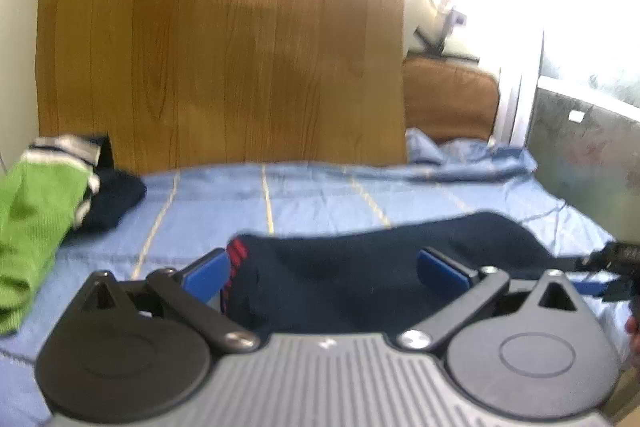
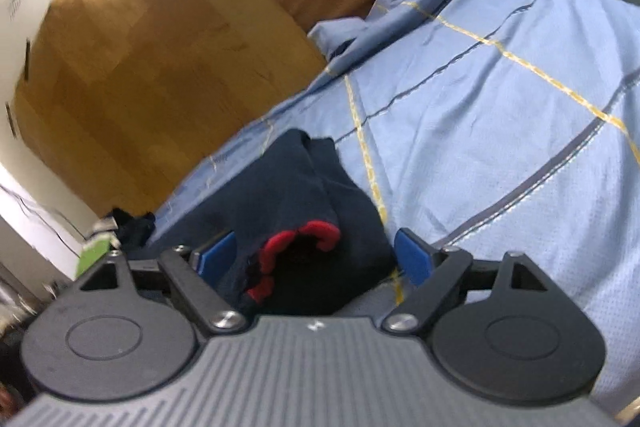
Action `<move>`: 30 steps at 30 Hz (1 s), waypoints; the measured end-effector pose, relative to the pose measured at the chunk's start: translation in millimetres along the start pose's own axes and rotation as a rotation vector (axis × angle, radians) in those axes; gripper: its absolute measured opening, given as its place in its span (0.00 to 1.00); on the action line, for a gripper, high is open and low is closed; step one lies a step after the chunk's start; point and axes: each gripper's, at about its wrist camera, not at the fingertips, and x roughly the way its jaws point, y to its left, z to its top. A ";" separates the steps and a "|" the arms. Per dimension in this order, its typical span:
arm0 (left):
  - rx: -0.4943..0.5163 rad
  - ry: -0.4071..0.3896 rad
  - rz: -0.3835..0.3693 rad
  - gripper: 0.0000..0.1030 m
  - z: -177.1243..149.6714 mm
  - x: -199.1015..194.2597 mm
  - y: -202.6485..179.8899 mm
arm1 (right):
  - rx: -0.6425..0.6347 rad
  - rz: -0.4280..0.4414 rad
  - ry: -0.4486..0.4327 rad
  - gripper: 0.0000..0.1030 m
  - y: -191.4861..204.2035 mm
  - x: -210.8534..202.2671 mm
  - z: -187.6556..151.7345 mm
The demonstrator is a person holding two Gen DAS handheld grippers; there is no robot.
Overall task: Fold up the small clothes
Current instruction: 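Grasp the folded sweater bundle with both tools, then lift and carry the bundle toward the tan pillow with both tools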
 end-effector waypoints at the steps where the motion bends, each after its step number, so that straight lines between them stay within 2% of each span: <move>1: 0.000 -0.014 -0.004 1.00 0.5 -1.3 0.6 | -0.004 -0.005 0.012 0.86 -0.5 1.9 0.1; 3: -0.016 -0.016 -0.011 1.00 0.4 0.2 5.4 | 0.017 0.000 0.037 0.86 -5.6 5.5 1.6; 5: -0.031 0.017 -0.021 1.00 0.5 9.7 10.7 | 0.034 0.014 0.038 0.86 -9.7 5.9 5.1; 7: -0.051 0.071 0.002 0.97 0.2 26.0 14.8 | 0.046 0.031 0.041 0.86 -13.1 11.1 9.4; 8: -0.059 0.107 0.014 0.81 -0.5 35.0 16.1 | 0.050 0.044 0.040 0.86 -13.9 13.8 10.9; 9: -0.065 0.160 0.011 0.51 -2.0 46.7 18.6 | 0.059 0.056 0.034 0.85 -14.5 18.1 12.2; 11: -0.078 0.292 -0.009 0.28 -6.7 71.8 23.4 | 0.062 0.074 0.045 0.57 -10.0 27.9 13.5; 12: -0.068 0.317 -0.003 0.21 -9.1 78.9 23.6 | 0.061 0.059 0.073 0.36 -5.9 34.7 13.6; 14: -0.018 0.317 0.007 0.20 -8.3 78.8 20.9 | 0.065 0.054 0.074 0.32 6.5 37.0 15.4; 16: -0.010 0.320 -0.019 0.21 -1.3 75.6 24.6 | 0.014 0.113 0.043 0.28 31.6 27.5 22.1; 18: -0.062 0.305 -0.057 0.24 12.0 68.4 39.2 | -0.110 0.169 0.016 0.28 76.0 17.8 28.4; 19: -0.110 0.272 -0.070 0.28 20.9 60.3 51.6 | -0.202 0.196 0.012 0.28 105.3 15.9 28.0; 21: -0.199 0.184 -0.064 0.52 39.5 42.9 79.4 | -0.371 0.242 0.035 0.28 157.4 20.1 17.9; 22: -0.238 0.128 -0.050 0.57 47.1 31.4 94.2 | -0.451 0.262 0.058 0.28 181.3 25.0 9.2; 24: -0.267 0.069 -0.012 0.61 55.8 17.2 113.1 | -0.640 0.288 0.111 0.28 228.3 41.6 -18.5; 25: -0.270 0.061 0.004 0.61 58.6 13.6 119.4 | -0.735 0.286 0.135 0.28 246.4 51.9 -34.6; 27: -0.270 0.062 0.016 0.69 61.7 13.8 127.5 | -0.898 0.275 0.211 0.28 272.8 82.2 -69.5; 29: -0.265 0.079 0.021 0.70 59.2 20.6 129.5 | -0.973 0.270 0.308 0.28 280.5 114.7 -99.5; 30: -0.253 0.092 0.022 0.70 55.6 25.6 126.3 | -1.040 0.270 0.288 0.28 283.9 121.2 -115.3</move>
